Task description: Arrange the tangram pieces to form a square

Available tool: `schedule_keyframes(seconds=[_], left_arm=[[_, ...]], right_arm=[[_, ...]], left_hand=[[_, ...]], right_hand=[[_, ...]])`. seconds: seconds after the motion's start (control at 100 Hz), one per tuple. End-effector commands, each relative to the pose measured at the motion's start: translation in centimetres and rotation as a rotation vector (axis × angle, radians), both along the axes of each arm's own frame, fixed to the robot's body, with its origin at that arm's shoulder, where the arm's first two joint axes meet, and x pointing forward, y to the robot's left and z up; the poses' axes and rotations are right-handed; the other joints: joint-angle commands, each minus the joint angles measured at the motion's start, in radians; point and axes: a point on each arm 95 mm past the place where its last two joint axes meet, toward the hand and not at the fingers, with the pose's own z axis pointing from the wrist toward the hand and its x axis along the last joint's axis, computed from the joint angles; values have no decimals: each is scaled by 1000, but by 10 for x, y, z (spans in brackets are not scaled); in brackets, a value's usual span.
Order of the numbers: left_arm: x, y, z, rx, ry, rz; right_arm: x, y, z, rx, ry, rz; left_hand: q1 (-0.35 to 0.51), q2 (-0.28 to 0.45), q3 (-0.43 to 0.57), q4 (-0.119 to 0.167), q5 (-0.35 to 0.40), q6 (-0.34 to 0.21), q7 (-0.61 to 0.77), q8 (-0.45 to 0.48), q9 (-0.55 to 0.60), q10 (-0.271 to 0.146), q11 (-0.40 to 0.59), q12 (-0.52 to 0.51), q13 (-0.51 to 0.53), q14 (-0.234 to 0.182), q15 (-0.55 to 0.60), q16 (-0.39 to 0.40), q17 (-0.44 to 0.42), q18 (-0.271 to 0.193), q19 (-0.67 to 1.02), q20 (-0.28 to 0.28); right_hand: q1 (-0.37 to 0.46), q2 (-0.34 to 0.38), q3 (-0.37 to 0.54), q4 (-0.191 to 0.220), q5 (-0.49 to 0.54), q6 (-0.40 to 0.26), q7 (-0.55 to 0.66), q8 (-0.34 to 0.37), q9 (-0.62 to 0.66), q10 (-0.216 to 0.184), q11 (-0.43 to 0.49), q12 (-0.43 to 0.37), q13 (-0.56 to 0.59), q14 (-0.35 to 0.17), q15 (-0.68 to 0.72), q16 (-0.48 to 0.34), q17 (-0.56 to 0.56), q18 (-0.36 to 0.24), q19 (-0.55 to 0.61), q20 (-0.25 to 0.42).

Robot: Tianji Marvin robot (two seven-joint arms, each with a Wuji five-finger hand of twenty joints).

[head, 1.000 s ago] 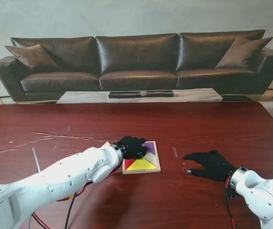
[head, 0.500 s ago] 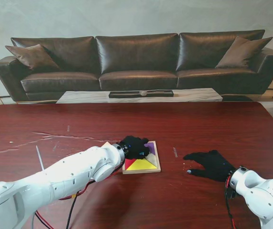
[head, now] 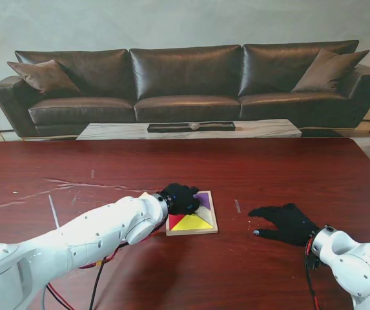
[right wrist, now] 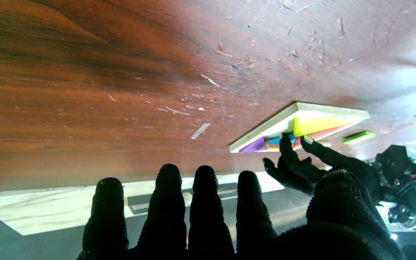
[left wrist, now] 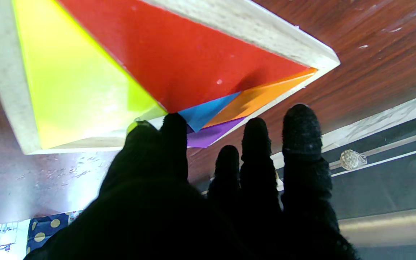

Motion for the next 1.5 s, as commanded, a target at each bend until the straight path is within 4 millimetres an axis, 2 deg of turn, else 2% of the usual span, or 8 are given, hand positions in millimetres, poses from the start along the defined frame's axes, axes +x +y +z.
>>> schedule_keyframes(seconds=[0.0,0.41,0.53,0.64,0.79,1.09,1.28,1.49], left_arm=[[1,2,1,1,-5,3],[-6,4,20,-132,-30,30],[-11,7,29,-181,-45,60],[-16,18,38,-192,-65,116],[-23,45,46,-168,-61,219],[-39,103,40,-118,-4,437],[-43,130,29,-66,59,534],[-43,152,17,-40,116,617]], right_arm=[[-2,2,-2,-2,6,7],[1,5,-2,3,4,13],[1,5,-2,7,1,17],[2,6,-1,8,-3,26],[3,6,-1,11,-3,44],[7,11,2,22,17,105],[10,16,8,54,27,153],[15,19,11,56,35,193]], left_hand=[[-6,43,-19,15,26,7,3,-2,-42,10,-9,-2,-11,20,-17,-1,2,20,17,23],[-2,-27,-10,27,-4,-47,-12,-9,-29,9,-13,-7,-4,33,-30,-8,-6,38,15,29],[-14,-25,-4,30,-23,-34,-49,-23,-19,9,-18,-10,-5,41,-45,-17,-18,47,1,28],[-40,-9,1,37,-61,9,-109,-11,-21,14,-26,-16,-8,57,-86,-43,-39,62,-50,13],[-71,21,2,50,-111,62,-194,-5,-34,19,-65,-42,-44,96,-178,-109,-105,98,-185,-42],[-94,-15,4,58,-209,148,-333,-21,-78,61,-155,-97,-165,154,-352,-256,-280,153,-478,-254],[-122,-40,3,60,-254,218,-408,-34,-104,100,-224,-125,-216,171,-382,-289,-322,155,-532,-316],[-159,-58,2,60,-320,270,-511,-46,-144,116,-315,-135,-292,181,-417,-317,-380,173,-581,-360]], right_hand=[[12,11,6,26,-12,3,6,-10,17,2,9,9,29,-17,3,8,-16,21,10,-20],[12,10,6,26,-14,4,5,-11,15,2,8,9,25,-16,1,8,-17,20,9,-21],[12,7,6,26,-16,2,4,-11,11,4,6,8,23,-16,0,7,-15,20,10,-20],[9,3,4,25,-17,2,3,-11,6,-1,4,7,20,-16,0,7,-13,20,11,-20],[2,0,2,24,-22,-1,1,-12,-4,-5,1,6,10,-17,-4,5,-10,16,12,-19],[-33,-4,-6,22,-32,-8,-6,-16,-30,-19,-7,2,-33,-27,-22,-7,-8,-27,-1,-24],[-53,-14,-7,21,-35,-12,-15,-20,-47,-29,-19,-4,-59,-43,-32,-18,-7,-51,-18,-31],[-67,-26,-6,21,-34,-11,-21,-23,-62,-33,-27,-8,-76,-49,-33,-25,-5,-53,-25,-34]])
